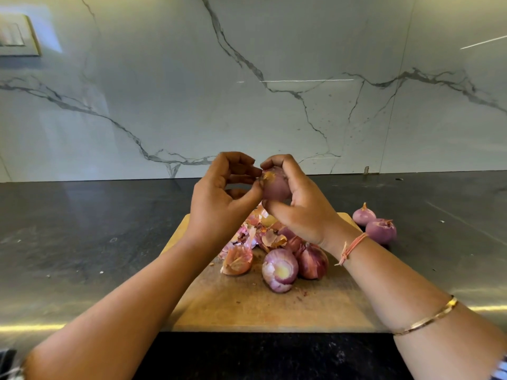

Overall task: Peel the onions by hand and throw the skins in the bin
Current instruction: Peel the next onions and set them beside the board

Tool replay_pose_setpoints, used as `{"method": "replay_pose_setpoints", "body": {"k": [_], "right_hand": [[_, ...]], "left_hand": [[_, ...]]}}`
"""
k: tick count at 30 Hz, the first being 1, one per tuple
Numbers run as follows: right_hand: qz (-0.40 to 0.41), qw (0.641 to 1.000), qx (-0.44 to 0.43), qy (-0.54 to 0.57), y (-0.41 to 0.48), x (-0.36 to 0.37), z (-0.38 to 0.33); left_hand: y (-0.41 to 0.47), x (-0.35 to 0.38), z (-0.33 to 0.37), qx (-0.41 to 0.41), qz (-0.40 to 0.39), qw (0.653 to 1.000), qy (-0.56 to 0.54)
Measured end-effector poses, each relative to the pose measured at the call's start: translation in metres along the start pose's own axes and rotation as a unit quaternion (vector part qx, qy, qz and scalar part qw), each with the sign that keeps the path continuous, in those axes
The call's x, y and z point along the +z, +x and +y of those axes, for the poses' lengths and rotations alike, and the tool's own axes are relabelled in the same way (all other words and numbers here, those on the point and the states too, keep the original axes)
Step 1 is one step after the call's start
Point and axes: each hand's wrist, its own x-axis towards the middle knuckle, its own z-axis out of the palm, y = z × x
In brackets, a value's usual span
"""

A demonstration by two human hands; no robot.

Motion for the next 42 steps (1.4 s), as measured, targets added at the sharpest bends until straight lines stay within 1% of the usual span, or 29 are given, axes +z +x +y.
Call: {"method": "replay_pose_setpoints", "body": {"k": [7, 13, 20, 29, 33, 38, 42], "right_hand": [[-0.005, 0.999, -0.015, -0.028, 0.0001, -0.0006, 0.0025], [0.002, 1.0, -0.012, -0.015, -0.0002, -0.0009, 0.0029], [0.009, 0.999, -0.029, -0.03, 0.0008, -0.0014, 0.0042], [-0.004, 0.991, -0.069, -0.119, -0.0006, -0.0013, 0.0047], [-0.011, 0.99, -0.061, -0.126, -0.0012, -0.0012, 0.0026], [-0.003, 0.993, -0.036, -0.109, -0.0005, -0.0031, 0.0012], [-0.007, 0.993, -0.04, -0.114, -0.0005, -0.0028, 0.0014]], "left_hand": [[0.0016, -0.0006, -0.0019, 0.014, -0.004, 1.0, 0.009], [0.0018, -0.0012, -0.0023, 0.006, 0.001, 1.0, -0.012], [0.0017, 0.0, -0.0016, -0.01, 0.005, 0.999, -0.041], [0.0022, 0.0002, -0.0045, 0.016, 0.016, 0.999, 0.033], [0.0028, -0.0014, -0.0049, 0.039, 0.011, 0.996, 0.075], [0.0009, 0.0001, -0.0014, 0.043, -0.018, 0.998, 0.052], [0.0014, -0.001, -0.0016, 0.046, -0.01, 0.998, 0.049]]}}
